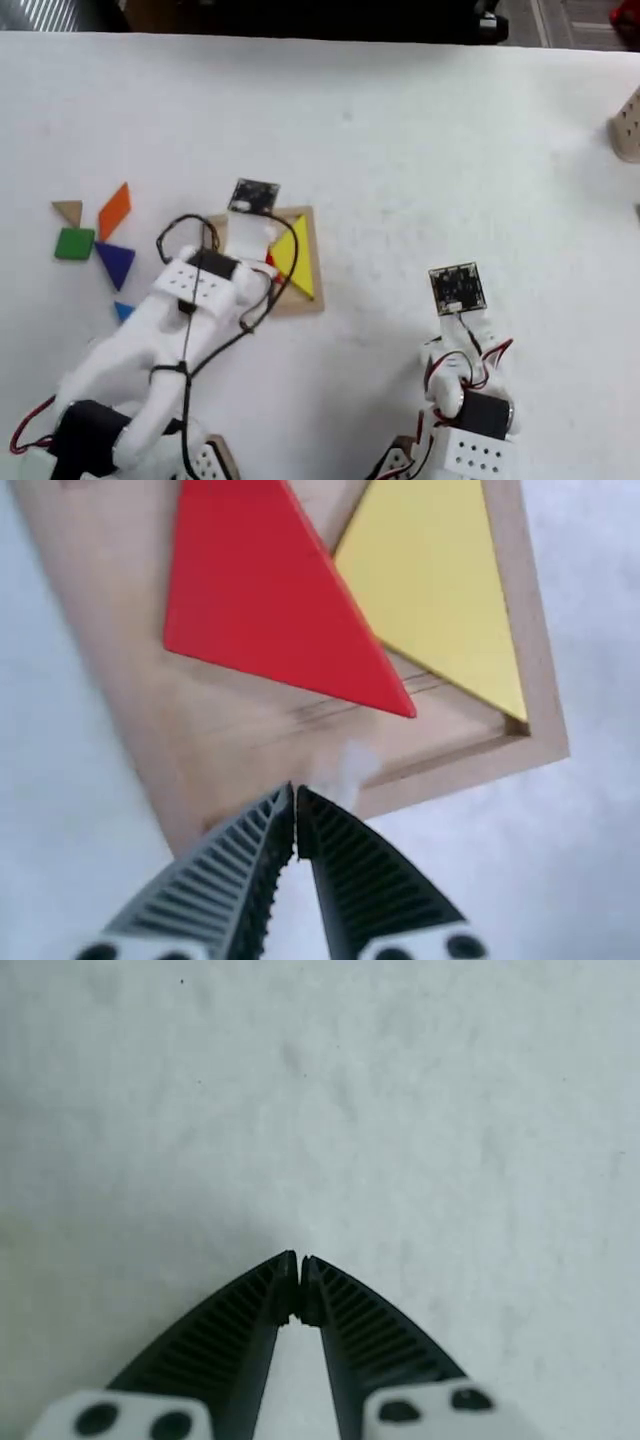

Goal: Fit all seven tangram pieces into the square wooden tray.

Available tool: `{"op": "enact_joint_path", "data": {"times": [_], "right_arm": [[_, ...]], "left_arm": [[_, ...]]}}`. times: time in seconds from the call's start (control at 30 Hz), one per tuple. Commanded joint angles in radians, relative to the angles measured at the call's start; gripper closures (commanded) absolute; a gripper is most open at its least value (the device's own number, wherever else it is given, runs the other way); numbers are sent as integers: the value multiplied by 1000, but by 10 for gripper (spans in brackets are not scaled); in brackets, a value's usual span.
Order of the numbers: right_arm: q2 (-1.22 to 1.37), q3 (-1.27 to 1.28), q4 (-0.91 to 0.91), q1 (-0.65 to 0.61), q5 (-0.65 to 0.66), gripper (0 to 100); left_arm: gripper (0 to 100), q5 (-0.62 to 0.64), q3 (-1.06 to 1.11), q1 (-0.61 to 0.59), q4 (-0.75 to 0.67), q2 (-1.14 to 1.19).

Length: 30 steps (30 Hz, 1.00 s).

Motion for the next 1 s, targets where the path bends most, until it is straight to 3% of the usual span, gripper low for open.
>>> {"op": "enact_joint_path", "data": {"times": [0.0,0.37,0.53,0.7,0.77,0.83,0.97], "right_arm": [[-5,9,5,5,11,981],[-5,9,5,5,11,981],[-5,9,5,7,11,981],[-5,9,5,7,11,981],[-5,9,5,4,11,981],[-5,9,5,4,11,981],[-5,9,5,2,8,981]], "left_arm": [[977,9,-43,4,-87,12],[977,18,-54,38,-302,122],[977,18,-150,61,-222,156],[977,17,-238,-18,91,-111],[977,14,-193,-67,138,-274],[977,14,-81,-143,87,-420],[977,18,175,-344,-170,-622]]}}
